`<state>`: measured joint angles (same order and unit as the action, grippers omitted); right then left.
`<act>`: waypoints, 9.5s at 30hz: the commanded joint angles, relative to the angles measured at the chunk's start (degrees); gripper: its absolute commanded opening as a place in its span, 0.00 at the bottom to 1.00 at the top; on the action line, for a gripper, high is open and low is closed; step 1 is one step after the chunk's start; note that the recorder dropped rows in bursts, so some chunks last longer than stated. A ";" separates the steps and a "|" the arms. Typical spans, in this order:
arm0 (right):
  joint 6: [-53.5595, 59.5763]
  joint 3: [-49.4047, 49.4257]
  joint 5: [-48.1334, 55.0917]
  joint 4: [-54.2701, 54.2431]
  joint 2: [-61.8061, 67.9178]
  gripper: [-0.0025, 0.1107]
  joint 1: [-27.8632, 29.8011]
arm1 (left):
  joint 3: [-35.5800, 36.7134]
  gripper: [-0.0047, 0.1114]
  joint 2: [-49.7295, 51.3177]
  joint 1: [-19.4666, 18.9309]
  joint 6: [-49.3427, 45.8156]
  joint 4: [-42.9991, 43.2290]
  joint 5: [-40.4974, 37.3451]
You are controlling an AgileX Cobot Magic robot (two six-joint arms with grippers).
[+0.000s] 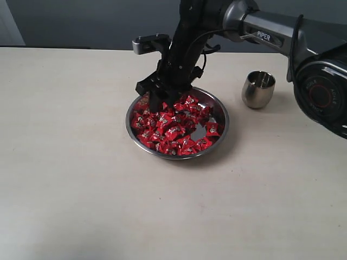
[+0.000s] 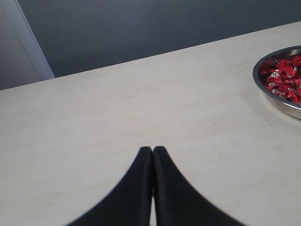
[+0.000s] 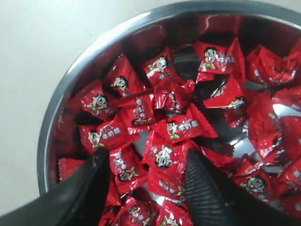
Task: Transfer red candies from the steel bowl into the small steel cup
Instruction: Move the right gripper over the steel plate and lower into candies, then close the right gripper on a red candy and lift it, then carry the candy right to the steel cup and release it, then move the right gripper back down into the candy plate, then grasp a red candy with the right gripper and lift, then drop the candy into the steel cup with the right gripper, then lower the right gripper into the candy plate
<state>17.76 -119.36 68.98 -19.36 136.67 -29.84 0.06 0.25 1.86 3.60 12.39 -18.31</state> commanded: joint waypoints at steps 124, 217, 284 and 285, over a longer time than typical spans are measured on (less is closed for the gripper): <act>-1.17 -0.38 0.99 21.84 -10.05 0.02 0.82 | -0.06 0.04 -0.25 0.02 0.31 0.18 0.39; -2.82 6.55 0.99 8.93 1.72 0.51 -1.15 | -0.06 0.04 -0.25 0.02 0.31 0.18 0.39; 6.25 6.55 0.51 -5.74 -9.86 0.33 16.33 | -0.06 0.04 -0.25 0.02 0.31 0.18 0.39; 6.79 6.55 0.51 -5.74 -9.52 0.33 14.87 | -0.06 0.04 -0.25 0.02 0.31 0.18 0.39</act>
<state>20.34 -112.69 68.65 -21.40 127.25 -11.60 0.06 0.25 1.86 3.60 12.39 -18.31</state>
